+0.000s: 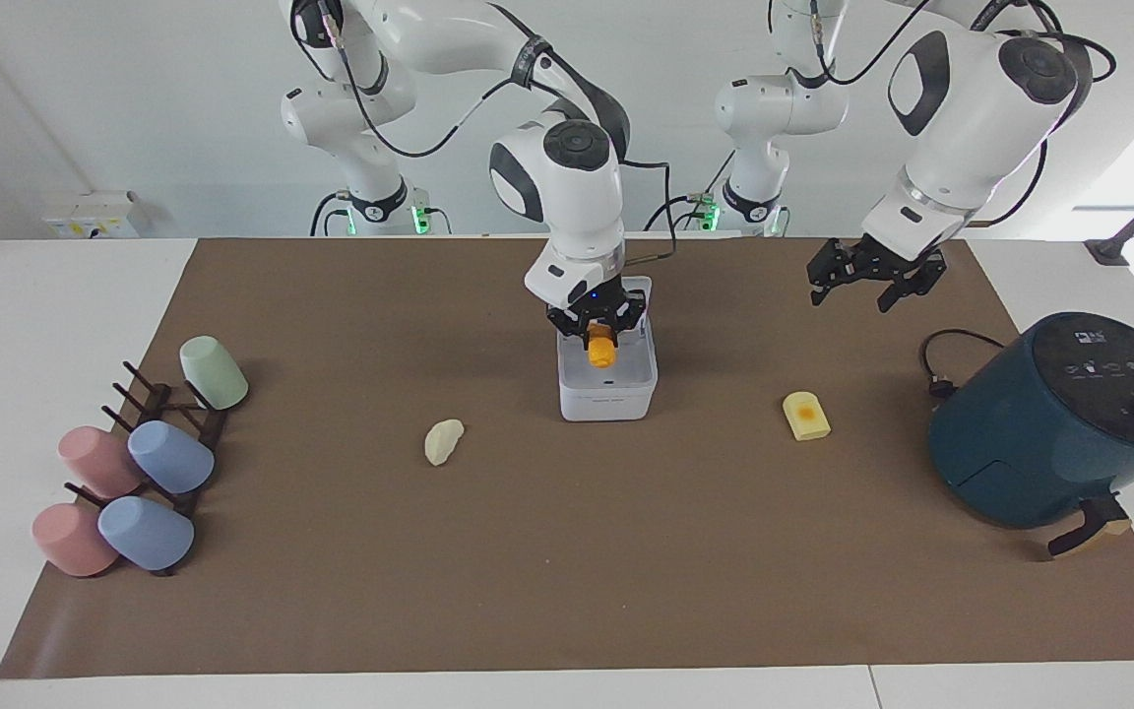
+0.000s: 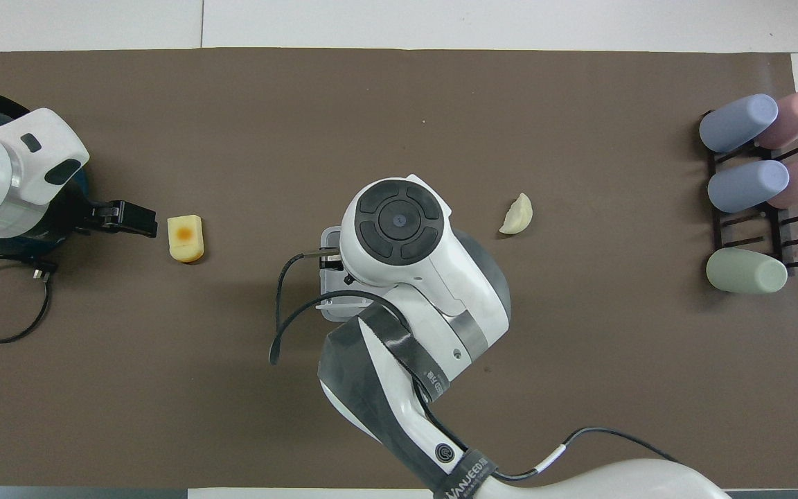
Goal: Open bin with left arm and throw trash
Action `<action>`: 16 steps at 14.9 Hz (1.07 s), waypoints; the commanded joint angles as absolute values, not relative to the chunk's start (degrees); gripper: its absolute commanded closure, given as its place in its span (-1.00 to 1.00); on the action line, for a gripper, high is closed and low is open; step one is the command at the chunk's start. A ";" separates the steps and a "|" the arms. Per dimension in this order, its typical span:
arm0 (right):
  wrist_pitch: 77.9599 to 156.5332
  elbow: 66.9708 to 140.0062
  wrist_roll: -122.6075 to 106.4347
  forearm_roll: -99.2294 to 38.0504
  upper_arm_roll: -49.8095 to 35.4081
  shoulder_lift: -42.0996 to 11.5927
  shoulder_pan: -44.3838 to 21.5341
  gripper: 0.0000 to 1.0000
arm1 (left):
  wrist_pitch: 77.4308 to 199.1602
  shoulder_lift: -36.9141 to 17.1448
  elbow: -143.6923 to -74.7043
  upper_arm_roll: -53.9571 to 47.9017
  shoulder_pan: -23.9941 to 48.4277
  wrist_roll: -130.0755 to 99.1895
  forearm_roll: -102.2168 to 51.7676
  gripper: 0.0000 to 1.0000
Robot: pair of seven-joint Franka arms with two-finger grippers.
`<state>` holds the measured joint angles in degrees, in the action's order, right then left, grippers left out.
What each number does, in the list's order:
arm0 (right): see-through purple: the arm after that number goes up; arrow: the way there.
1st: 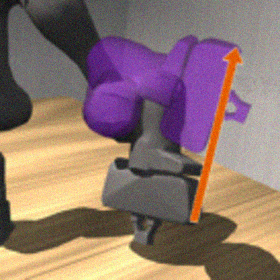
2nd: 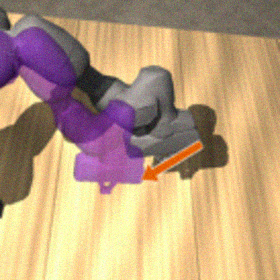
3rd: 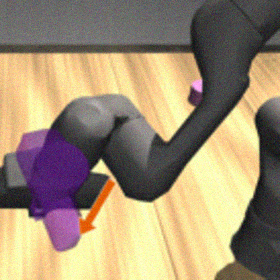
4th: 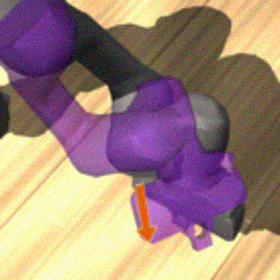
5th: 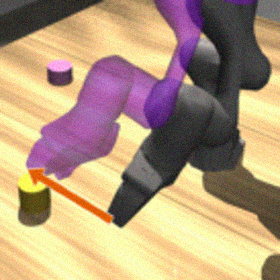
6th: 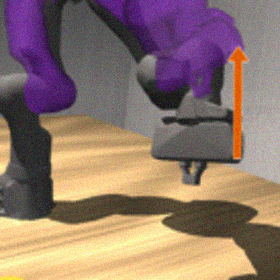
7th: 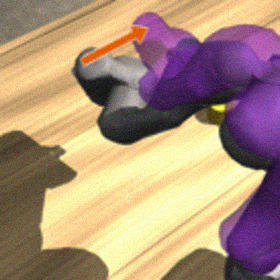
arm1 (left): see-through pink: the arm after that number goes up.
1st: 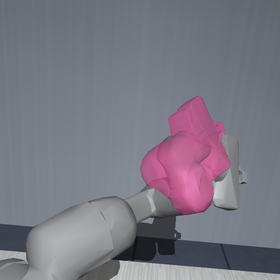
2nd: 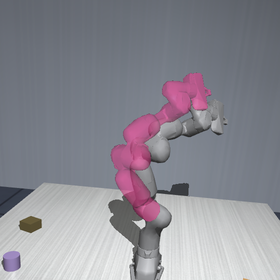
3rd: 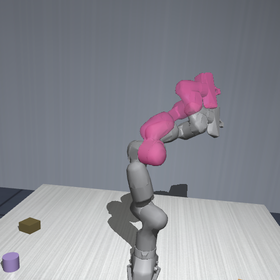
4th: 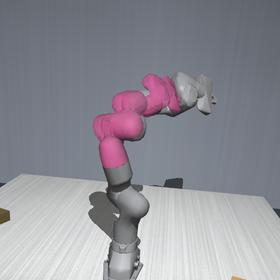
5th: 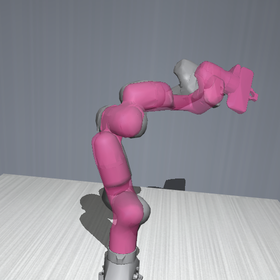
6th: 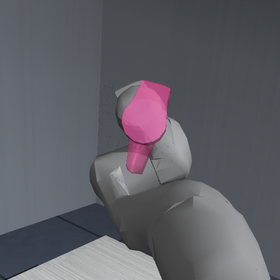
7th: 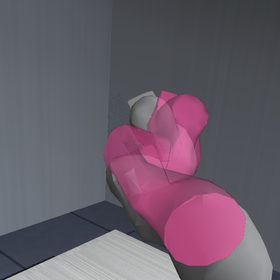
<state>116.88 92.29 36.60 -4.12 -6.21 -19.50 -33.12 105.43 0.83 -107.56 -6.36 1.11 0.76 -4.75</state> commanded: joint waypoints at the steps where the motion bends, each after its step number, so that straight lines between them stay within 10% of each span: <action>1: 116.55 91.32 37.53 -4.75 -6.06 -20.13 -33.13 -1.00 | 110.03 0.36 -111.00 -6.68 -0.61 1.14 -5.98 -1.00; 16: 120.21 96.84 30.32 -0.26 -5.63 -14.68 -19.35 -1.00 | 137.09 -12.12 -121.73 -6.50 1.05 -8.52 -4.93 -1.00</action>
